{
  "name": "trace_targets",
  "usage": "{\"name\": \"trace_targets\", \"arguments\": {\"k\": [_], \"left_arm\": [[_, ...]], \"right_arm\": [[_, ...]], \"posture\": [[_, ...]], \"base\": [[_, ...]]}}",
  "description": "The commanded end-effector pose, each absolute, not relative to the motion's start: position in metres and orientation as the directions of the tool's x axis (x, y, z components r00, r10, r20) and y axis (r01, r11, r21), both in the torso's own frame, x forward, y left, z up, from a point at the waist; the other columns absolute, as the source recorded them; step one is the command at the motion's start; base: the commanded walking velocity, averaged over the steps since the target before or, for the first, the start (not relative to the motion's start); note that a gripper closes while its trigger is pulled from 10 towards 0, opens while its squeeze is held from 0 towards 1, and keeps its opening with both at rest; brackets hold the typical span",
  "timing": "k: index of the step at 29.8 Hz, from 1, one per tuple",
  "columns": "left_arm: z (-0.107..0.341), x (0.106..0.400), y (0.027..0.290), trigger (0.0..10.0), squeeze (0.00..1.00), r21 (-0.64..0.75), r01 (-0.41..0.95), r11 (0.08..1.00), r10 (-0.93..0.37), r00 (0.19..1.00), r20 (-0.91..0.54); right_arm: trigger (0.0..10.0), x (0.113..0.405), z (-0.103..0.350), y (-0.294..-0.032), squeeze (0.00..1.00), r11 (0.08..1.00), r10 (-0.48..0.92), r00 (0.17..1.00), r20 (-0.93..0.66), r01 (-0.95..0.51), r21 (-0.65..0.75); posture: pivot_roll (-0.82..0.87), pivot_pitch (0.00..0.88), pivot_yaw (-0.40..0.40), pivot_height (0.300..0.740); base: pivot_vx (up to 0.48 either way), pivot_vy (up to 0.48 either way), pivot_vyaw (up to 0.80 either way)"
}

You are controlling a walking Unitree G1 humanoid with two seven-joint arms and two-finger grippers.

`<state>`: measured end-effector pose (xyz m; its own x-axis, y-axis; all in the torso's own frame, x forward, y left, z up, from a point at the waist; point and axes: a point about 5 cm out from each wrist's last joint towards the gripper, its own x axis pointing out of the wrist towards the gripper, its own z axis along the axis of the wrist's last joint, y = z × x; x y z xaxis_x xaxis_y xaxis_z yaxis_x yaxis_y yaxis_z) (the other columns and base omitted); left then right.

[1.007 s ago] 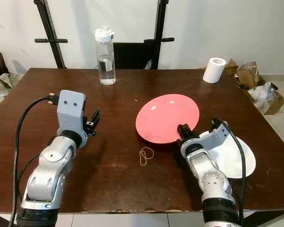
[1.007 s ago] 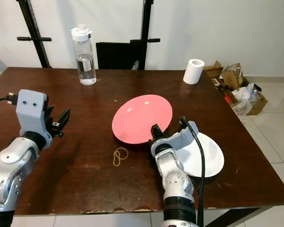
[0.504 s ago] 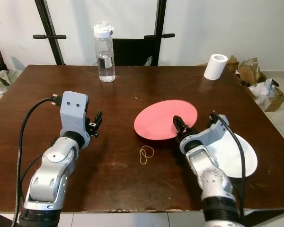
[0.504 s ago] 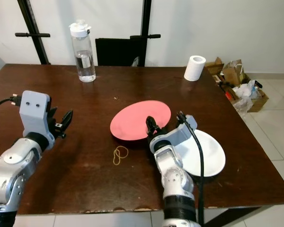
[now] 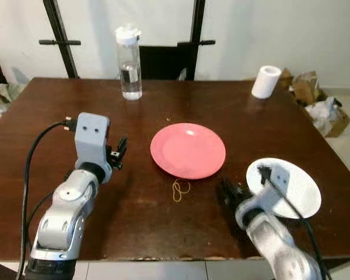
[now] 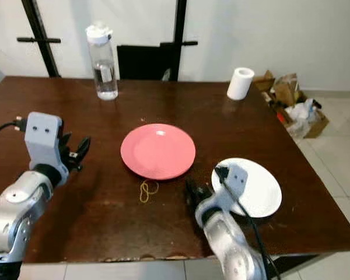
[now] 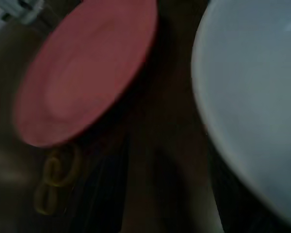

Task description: Setting the table

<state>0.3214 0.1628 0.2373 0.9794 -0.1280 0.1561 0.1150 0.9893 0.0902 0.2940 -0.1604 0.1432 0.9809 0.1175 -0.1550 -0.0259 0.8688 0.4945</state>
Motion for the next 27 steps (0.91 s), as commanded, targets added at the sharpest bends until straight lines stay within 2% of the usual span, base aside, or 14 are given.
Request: {"name": "trace_targets", "arguments": {"k": [1, 2, 4, 7, 8, 11, 14, 19, 23, 27], "left_arm": [[0.234, 0.321, 0.162, 10.0, 0.00, 0.085, 0.122, 0.989, -0.133, 0.981, 0.143], [0.234, 0.321, 0.160, 10.0, 0.00, 0.086, 0.129, 0.988, -0.140, 0.980, 0.143], [0.234, 0.321, 0.160, 10.0, 0.00, 0.086, 0.132, 0.988, -0.143, 0.979, 0.143], [0.234, 0.322, 0.160, 10.0, 0.00, 0.087, 0.132, 0.987, -0.144, 0.979, 0.143], [0.234, 0.322, 0.161, 10.0, 0.00, 0.088, 0.132, 0.987, -0.144, 0.979, 0.144], [0.235, 0.322, 0.161, 10.0, 0.00, 0.089, 0.131, 0.987, -0.143, 0.979, 0.145], [0.235, 0.323, 0.160, 10.0, 0.00, 0.091, 0.135, 0.987, -0.147, 0.979, 0.143], [0.238, 0.324, 0.159, 10.0, 0.00, 0.098, 0.143, 0.985, -0.156, 0.977, 0.145], [0.242, 0.325, 0.161, 10.0, 0.00, 0.108, 0.148, 0.983, -0.163, 0.976, 0.146], [0.244, 0.324, 0.162, 10.0, 0.00, 0.118, 0.149, 0.982, -0.165, 0.975, 0.145]], "right_arm": [[10.0, 0.292, 0.148, -0.160, 0.00, 0.890, 0.122, 0.985, -0.120, -0.055, 0.454], [10.0, 0.289, 0.157, -0.157, 0.00, 0.931, 0.177, 0.984, -0.036, -0.155, 0.330], [10.0, 0.286, 0.165, -0.148, 0.00, 0.946, 0.241, 0.970, 0.028, -0.241, 0.218], [10.0, 0.285, 0.168, -0.140, 0.00, 0.940, 0.284, 0.957, 0.053, -0.289, 0.184], [10.0, 0.285, 0.172, -0.126, 0.00, 0.928, 0.327, 0.942, 0.075, -0.335, 0.164], [10.0, 0.286, 0.173, -0.112, 0.00, 0.914, 0.367, 0.926, 0.083, -0.376, 0.155], [10.0, 0.293, 0.163, -0.098, 0.00, 0.909, 0.391, 0.919, 0.050, -0.395, 0.132], [10.0, 0.301, 0.155, -0.094, 0.00, 0.926, 0.366, 0.930, 0.027, -0.367, 0.091], [10.0, 0.312, 0.147, -0.092, 0.00, 0.953, 0.302, 0.953, 0.012, -0.302, 0.006], [10.0, 0.314, 0.145, -0.082, 0.00, 0.944, 0.331, 0.944, 0.016, -0.331, -0.016]], "posture": [[0.13, 0.186, 0.072, 0.740], [0.13, 0.183, 0.075, 0.740], [0.13, 0.182, 0.078, 0.740], [0.13, 0.182, 0.078, 0.740], [0.13, 0.177, 0.078, 0.740], [0.13, 0.177, 0.078, 0.740], [0.14, 0.184, 0.084, 0.740], [0.16, 0.194, 0.095, 0.740], [0.18, 0.208, 0.101, 0.740], [0.19, 0.220, 0.103, 0.740]], "base": [[0.000, 0.000, 0.00], [0.000, 0.000, 0.00], [0.000, 0.000, 0.00], [0.000, 0.000, 0.00], [0.000, 0.000, 0.00], [0.000, 0.000, 0.00], [0.000, 0.000, 0.00], [0.000, 0.000, 0.00], [0.000, 0.000, 0.00], [0.000, 0.000, 0.00]]}}
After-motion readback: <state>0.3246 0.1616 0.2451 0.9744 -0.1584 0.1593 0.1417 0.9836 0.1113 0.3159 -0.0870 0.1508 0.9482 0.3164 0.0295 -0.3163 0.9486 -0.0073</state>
